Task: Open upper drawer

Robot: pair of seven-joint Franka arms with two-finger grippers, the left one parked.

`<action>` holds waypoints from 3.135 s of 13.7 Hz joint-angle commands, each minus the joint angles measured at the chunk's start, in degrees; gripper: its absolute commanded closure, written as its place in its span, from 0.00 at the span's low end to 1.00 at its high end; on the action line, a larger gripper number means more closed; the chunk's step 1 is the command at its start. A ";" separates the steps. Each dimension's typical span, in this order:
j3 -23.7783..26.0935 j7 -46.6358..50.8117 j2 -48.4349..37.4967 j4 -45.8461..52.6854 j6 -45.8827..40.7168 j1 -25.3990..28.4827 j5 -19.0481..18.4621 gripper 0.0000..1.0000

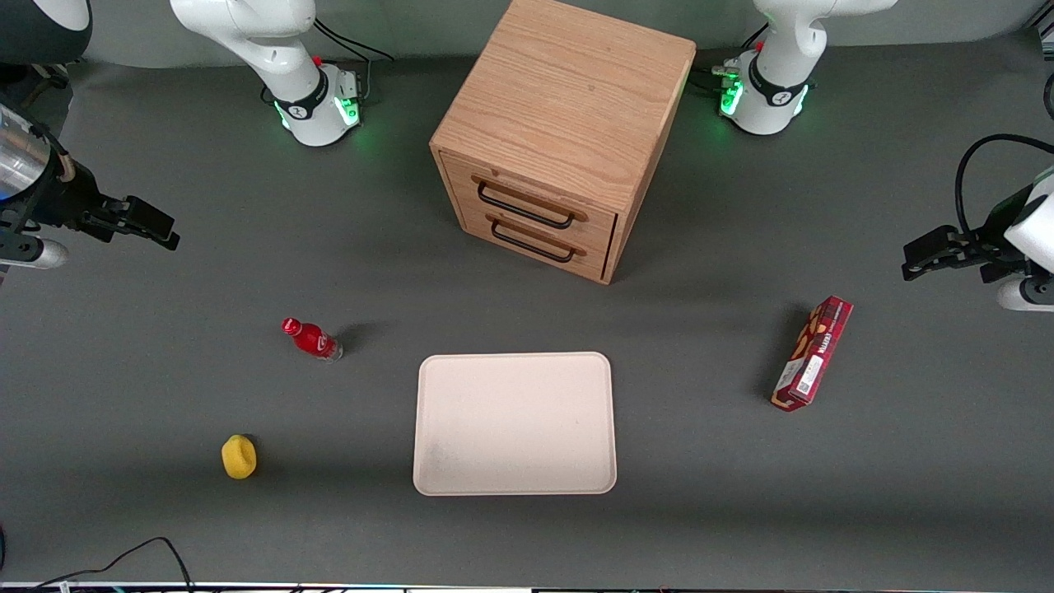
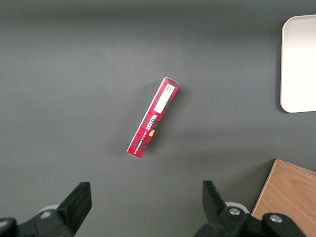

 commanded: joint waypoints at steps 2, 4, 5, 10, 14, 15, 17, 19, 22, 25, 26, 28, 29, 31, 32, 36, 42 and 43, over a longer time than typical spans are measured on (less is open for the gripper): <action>-0.65 -1.07 -0.19 0.20 -0.40 0.74 -0.72 0.00; -0.21 -1.07 0.08 0.46 -0.40 1.09 -0.72 0.00; 0.32 -1.07 0.08 0.72 -0.31 1.44 -0.72 0.00; 11.98 -5.53 3.93 3.97 -0.40 1.36 1.47 0.00; 21.56 -8.53 8.41 4.94 0.56 1.88 9.55 0.00; 24.90 -9.76 10.34 6.25 1.35 1.97 9.74 0.00; 31.57 -9.95 17.09 10.28 2.50 2.15 9.48 0.00; 35.29 -10.04 20.89 11.27 3.55 2.93 8.60 0.00; 36.00 -13.62 24.06 10.74 7.33 7.23 4.66 0.00; 36.88 -20.58 26.96 9.96 10.05 7.86 1.84 0.00; 36.88 -20.67 27.41 9.26 11.10 8.03 1.75 0.00; 36.88 -20.85 27.76 7.85 14.26 8.82 1.05 0.00; 36.88 -20.85 28.55 7.41 14.97 9.09 0.52 0.00; 36.88 -20.76 29.43 7.32 15.77 10.93 -0.71 0.00; 36.88 -20.76 29.95 7.14 16.03 11.02 -1.50 0.00; 36.88 -20.85 30.84 6.00 16.21 10.94 -3.08 0.00; 36.71 -20.85 31.89 2.66 22.27 10.94 -3.97 0.00; 36.62 -21.37 32.15 2.66 22.62 10.94 -4.93 0.00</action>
